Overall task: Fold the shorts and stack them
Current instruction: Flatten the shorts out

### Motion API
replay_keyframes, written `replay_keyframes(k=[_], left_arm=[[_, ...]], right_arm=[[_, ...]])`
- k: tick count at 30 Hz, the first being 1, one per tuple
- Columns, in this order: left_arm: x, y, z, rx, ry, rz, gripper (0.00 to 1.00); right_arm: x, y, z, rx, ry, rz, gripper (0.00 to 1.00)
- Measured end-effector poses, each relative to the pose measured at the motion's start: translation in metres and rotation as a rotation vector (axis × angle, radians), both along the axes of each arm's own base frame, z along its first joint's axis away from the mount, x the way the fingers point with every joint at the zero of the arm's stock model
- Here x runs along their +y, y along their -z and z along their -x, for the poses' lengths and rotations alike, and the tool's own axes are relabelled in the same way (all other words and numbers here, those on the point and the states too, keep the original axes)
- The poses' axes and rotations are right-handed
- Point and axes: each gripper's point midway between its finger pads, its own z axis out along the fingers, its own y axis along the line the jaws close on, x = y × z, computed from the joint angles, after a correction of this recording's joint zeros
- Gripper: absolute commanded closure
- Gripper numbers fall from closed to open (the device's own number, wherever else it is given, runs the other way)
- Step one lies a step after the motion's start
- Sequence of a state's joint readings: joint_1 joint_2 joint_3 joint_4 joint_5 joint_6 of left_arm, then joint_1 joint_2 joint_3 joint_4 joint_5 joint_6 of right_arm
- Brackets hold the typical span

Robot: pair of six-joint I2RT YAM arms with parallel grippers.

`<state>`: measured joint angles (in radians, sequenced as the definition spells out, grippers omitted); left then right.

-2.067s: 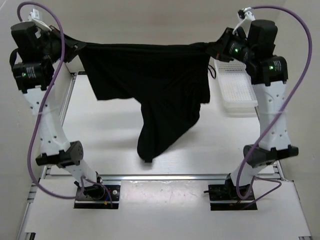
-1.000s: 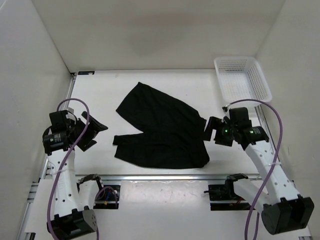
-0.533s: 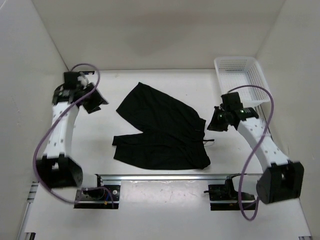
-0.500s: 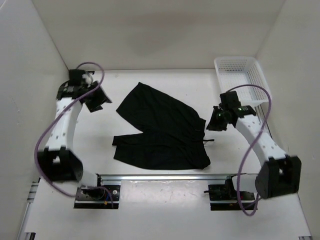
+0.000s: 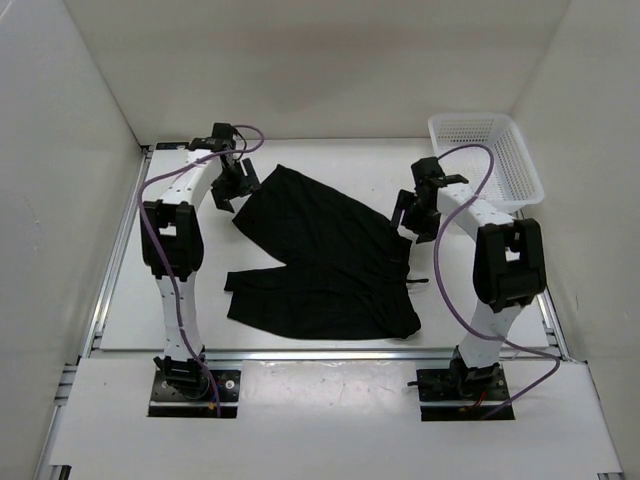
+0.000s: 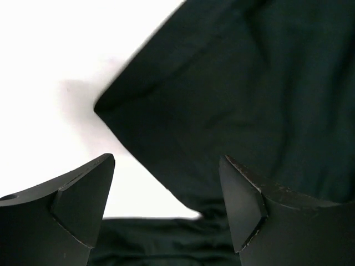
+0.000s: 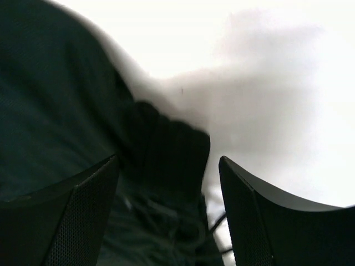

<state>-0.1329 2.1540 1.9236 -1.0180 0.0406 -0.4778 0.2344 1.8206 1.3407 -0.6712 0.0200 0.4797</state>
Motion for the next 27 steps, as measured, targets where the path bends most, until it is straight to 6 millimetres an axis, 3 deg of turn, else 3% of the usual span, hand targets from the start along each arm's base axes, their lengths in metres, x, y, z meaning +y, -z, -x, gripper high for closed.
replay_keyframes(k=[2,4,6,7,8,10,11,16,21,23,24,25,27], left_arm=[[0.003,0.018,-0.001,0.039,-0.003,-0.016,0.15],[0.006,0.037,0.003,0.088,-0.006,-0.032,0.24],[0.008,0.051,0.008,0.129,-0.006,-0.048,0.34],[0.01,0.057,0.01,0.145,-0.006,-0.059,0.52],[0.012,0.06,0.012,0.153,-0.016,-0.063,0.62],[0.016,0.065,0.016,0.17,-0.019,-0.073,0.9],[0.017,0.066,0.017,0.174,-0.024,-0.071,0.9],[0.034,0.07,0.019,0.189,-0.066,-0.062,0.9],[0.055,0.068,0.013,0.18,-0.134,-0.045,0.9],[0.062,0.06,0.004,0.156,-0.155,-0.031,0.9],[0.064,0.053,-0.003,0.134,-0.163,-0.023,0.9],[0.065,0.047,-0.01,0.111,-0.165,-0.016,0.83],[0.065,0.033,-0.023,0.06,-0.161,-0.007,0.62]], right_arm=[[0.001,0.011,-0.004,0.022,-0.006,0.014,0.28],[0.002,0.023,-0.004,0.049,-0.015,0.024,0.35],[0.003,0.031,-0.003,0.071,-0.029,0.032,0.54],[0.004,0.034,-0.002,0.077,-0.029,0.032,0.63],[0.005,0.035,-0.002,0.079,-0.031,0.033,0.78],[0.008,0.033,-0.005,0.075,-0.039,0.035,0.92],[0.009,0.03,-0.008,0.067,-0.038,0.035,1.0],[0.015,0.012,-0.044,-0.007,-0.027,0.044,1.0],[0.018,-0.004,-0.096,-0.094,0.011,0.082,1.0],[0.019,-0.006,-0.114,-0.116,0.028,0.091,0.83],[0.02,-0.007,-0.121,-0.12,0.034,0.096,0.52],[0.021,-0.008,-0.128,-0.129,0.044,0.094,0.31],[0.022,-0.01,-0.132,-0.138,0.048,0.098,0.07]])
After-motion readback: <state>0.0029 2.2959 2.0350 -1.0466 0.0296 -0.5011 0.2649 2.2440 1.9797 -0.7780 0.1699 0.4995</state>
